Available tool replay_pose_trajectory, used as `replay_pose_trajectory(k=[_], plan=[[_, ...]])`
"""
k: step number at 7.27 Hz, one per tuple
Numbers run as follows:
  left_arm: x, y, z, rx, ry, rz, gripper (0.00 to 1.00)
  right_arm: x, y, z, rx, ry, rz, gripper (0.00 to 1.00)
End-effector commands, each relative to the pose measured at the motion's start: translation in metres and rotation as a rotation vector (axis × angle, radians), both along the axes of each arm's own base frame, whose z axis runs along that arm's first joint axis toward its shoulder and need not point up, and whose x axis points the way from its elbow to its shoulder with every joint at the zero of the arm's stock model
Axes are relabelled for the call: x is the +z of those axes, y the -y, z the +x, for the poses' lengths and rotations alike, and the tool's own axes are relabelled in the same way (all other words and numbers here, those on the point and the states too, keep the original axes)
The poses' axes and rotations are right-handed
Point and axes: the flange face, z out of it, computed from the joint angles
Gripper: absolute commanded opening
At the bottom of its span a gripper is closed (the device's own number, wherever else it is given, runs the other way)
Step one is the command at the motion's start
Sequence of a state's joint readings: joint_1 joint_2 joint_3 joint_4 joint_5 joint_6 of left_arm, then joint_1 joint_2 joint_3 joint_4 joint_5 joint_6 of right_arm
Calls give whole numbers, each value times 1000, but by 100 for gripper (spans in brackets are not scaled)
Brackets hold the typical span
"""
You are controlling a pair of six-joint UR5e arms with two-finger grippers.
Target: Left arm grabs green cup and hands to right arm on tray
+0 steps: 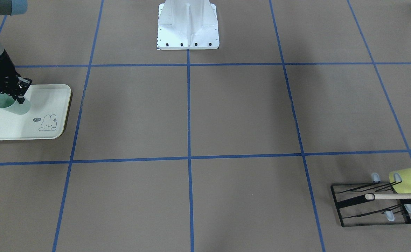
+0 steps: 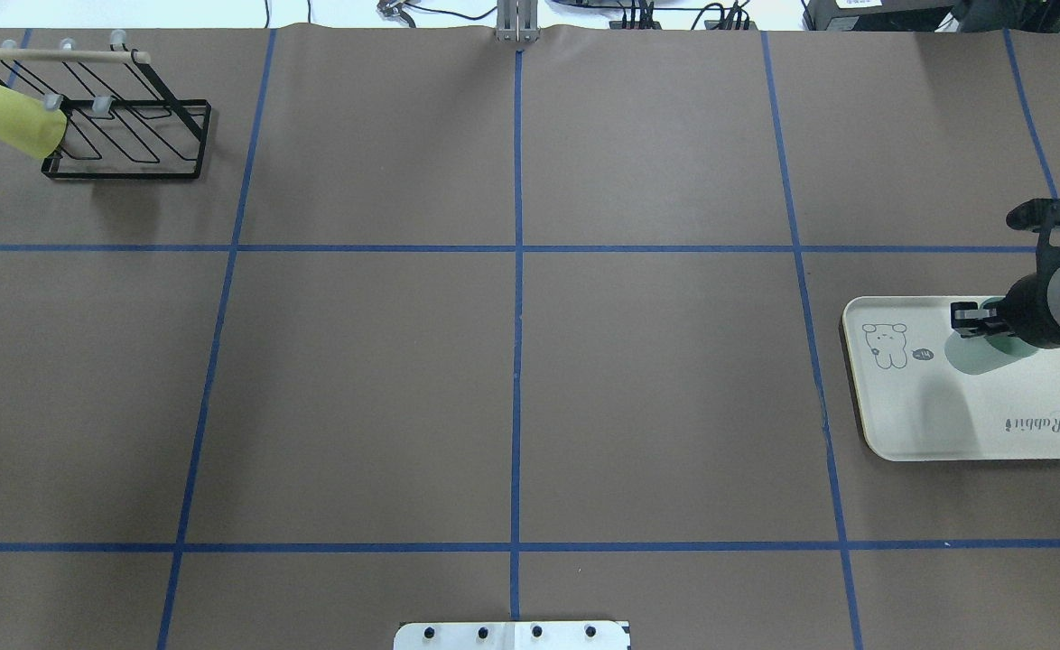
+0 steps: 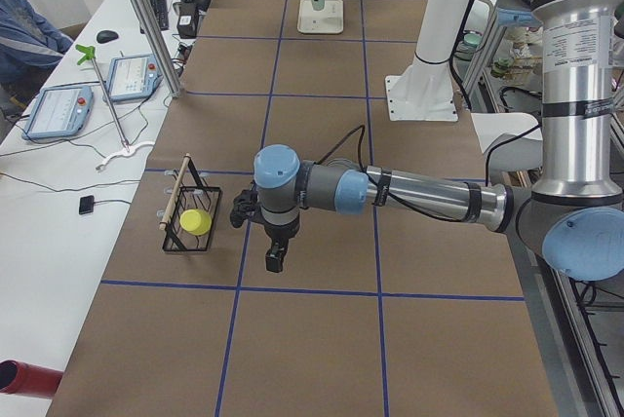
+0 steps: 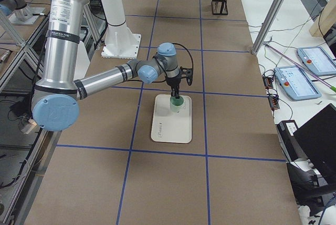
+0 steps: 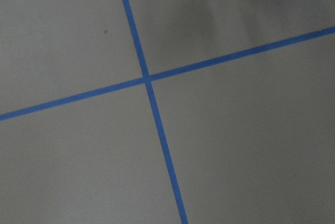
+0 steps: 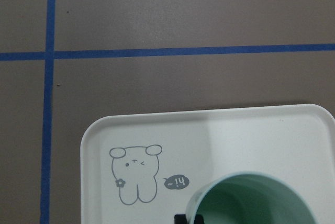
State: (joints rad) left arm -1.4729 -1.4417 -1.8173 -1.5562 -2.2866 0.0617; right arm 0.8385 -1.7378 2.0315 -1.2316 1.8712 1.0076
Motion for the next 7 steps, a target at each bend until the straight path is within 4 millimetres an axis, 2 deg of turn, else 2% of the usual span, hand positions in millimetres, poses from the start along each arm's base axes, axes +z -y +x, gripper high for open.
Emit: replay_pose_trajectory(k=[1, 3, 5, 6, 7], plan=[[8, -8, 1, 1, -8, -24, 100, 10, -4, -18, 32, -16, 16, 0], [8, -8, 1, 2, -14, -23, 100, 14, -8, -32, 90, -4, 13, 0], [8, -8, 1, 1, -15, -24, 100, 31, -12, -31, 112, 13, 17, 0], [9, -8, 1, 2, -15, -23, 100, 34, -13, -30, 113, 7, 17, 0], [9, -8, 1, 2, -15, -23, 100, 31, -12, -31, 111, 11, 23, 99]])
